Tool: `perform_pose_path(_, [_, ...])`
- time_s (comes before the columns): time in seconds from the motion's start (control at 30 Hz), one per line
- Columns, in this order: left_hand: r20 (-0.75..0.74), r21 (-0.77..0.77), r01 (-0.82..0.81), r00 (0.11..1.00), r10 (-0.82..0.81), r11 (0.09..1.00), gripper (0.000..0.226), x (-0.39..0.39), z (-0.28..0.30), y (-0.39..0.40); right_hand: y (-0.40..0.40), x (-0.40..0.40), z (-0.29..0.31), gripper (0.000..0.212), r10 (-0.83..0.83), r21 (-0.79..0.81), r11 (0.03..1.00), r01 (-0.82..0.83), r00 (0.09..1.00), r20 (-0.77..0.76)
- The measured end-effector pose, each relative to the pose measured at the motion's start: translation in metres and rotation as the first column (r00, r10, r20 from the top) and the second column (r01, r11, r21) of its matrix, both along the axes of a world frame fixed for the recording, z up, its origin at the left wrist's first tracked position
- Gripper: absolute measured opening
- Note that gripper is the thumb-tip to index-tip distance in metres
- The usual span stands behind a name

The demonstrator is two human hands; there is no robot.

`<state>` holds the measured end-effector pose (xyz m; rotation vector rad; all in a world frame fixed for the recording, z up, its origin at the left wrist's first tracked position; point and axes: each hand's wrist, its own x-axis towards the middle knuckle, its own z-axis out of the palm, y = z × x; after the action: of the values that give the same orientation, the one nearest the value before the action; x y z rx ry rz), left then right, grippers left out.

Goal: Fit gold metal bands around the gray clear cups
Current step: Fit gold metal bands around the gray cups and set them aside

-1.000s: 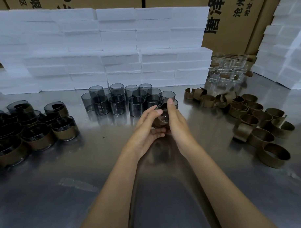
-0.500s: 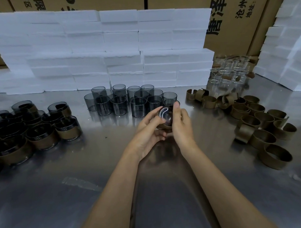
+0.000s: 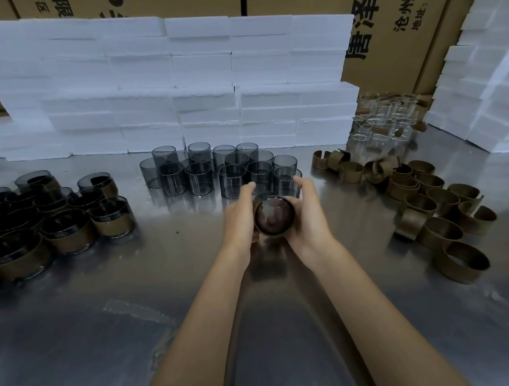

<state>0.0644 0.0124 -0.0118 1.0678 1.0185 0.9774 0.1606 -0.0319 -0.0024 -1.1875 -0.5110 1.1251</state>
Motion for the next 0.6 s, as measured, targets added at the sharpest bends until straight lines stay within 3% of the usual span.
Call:
perform_pose_path(0.2, [-0.026, 0.037, -0.017, 1.0, 0.018, 0.999, 0.026, 0.008, 0.004, -0.009, 0.001, 0.002, -0.003, 0.043, -0.074, -0.026, 0.997, 0.072, 0.993, -0.09])
perform_pose_path(0.37, [0.04, 0.025, -0.009, 0.999, 0.008, 1.0, 0.021, 0.013, 0.008, -0.015, 0.003, 0.0, -0.008, 0.021, -0.105, 0.013, 0.994, 0.108, 0.984, -0.144])
perform_pose_path(0.6, [0.07, 0.107, -0.003, 0.998, -0.005, 0.994, 0.034, 0.013, 0.007, -0.015, 0.003, 0.006, -0.005, 0.025, -0.098, 0.048, 0.993, 0.104, 0.99, -0.1])
